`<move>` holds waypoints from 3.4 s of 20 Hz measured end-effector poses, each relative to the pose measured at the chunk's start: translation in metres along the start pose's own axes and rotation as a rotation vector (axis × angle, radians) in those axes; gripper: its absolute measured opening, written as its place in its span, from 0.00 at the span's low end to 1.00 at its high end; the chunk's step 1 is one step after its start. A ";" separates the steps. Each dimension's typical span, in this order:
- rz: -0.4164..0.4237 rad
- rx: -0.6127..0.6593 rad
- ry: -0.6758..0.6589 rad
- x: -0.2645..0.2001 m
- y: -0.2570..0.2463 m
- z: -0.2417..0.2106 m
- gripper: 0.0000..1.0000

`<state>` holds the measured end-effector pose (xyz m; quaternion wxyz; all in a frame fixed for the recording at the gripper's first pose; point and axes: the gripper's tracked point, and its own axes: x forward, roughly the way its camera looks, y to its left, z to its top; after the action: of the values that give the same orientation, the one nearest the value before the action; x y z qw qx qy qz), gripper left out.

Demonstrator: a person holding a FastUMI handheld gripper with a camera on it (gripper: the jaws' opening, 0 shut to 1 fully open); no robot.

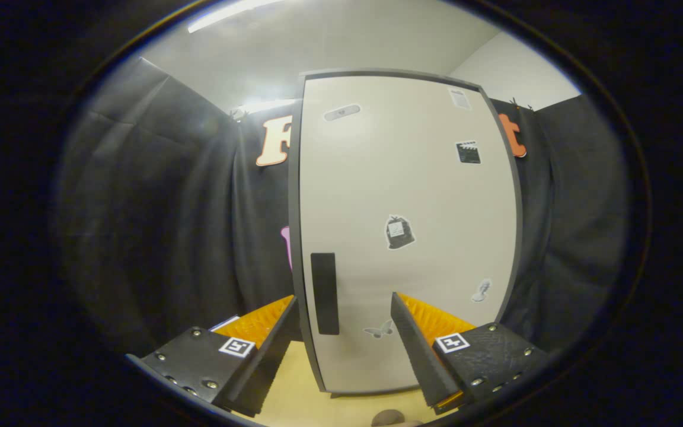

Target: Open the shoe cabinet door, grab the shoes and put them into the shoe cabinet, then close the shoe cabinet door.

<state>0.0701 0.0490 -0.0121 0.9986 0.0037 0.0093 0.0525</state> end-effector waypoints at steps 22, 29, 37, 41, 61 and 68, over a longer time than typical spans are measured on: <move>-0.113 -0.031 0.085 0.088 0.016 -0.043 0.32; -0.114 -0.034 0.104 0.079 0.014 -0.044 0.24; -0.095 -0.017 0.092 0.027 0.006 -0.040 0.24; -0.078 -0.016 0.086 -0.004 -0.008 -0.037 0.23; 0.068 -0.102 0.058 -0.123 -0.139 -0.030 0.22; -0.032 -0.104 0.069 -0.132 -0.204 -0.031 0.22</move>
<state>-0.0406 -0.1677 -0.0424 0.9972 -0.0501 0.0409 0.0368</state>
